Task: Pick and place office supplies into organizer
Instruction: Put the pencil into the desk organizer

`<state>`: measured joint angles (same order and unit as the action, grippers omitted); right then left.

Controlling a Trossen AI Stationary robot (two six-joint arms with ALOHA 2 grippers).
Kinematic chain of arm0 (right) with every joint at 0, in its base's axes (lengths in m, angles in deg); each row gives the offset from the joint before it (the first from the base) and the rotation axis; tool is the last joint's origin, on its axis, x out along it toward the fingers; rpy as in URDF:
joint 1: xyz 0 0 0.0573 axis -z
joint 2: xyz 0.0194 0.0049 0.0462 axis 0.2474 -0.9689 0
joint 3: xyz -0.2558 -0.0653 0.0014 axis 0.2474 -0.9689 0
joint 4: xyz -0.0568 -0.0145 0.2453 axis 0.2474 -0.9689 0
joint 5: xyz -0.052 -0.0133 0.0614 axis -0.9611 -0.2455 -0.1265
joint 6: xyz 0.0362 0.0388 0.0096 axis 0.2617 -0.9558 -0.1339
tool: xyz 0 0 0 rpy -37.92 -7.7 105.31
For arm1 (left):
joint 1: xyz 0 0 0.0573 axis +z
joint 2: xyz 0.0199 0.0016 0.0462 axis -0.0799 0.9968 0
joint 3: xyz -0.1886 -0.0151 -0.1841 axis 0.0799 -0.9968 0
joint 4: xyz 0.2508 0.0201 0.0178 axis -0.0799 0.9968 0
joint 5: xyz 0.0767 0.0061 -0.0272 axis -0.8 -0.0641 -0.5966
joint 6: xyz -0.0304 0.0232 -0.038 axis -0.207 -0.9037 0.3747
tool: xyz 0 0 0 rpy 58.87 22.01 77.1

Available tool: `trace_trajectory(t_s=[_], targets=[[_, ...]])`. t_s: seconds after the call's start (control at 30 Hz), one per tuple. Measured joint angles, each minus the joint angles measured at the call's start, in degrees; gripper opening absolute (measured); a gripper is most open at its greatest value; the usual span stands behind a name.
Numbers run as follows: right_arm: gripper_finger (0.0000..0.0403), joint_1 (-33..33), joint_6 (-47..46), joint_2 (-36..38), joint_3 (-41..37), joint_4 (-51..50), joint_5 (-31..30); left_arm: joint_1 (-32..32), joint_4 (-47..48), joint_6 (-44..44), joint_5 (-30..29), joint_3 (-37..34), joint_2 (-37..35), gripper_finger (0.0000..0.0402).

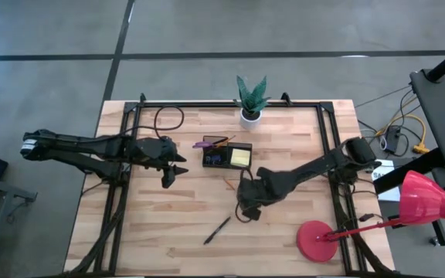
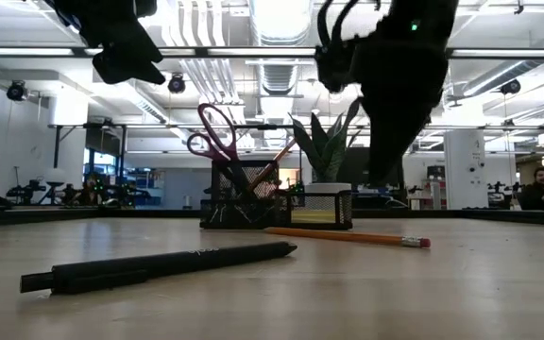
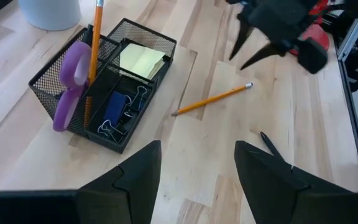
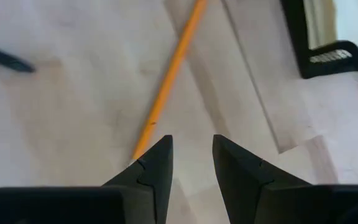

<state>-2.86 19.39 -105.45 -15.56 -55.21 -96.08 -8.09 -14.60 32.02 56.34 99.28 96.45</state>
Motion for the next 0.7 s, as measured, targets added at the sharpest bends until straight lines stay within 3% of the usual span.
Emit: trace_trajectory(t_s=[0.23,0.47,0.7], targets=[[0.0105,-0.5,2.4,0.3,-3.3,9.3,6.1,0.0,-0.1,0.0,0.0,0.0,0.1,0.0190],[0.0105,-2.0,-1.7,-5.0,-3.0,9.0,2.3,0.0,0.4,0.0,0.0,-0.8,-0.4,0.0190],[0.0107,-2.0,-3.4,-5.3,-2.9,9.2,2.3,0.0,0.2,-1.5,0.0,-0.8,-0.4,0.0189]])
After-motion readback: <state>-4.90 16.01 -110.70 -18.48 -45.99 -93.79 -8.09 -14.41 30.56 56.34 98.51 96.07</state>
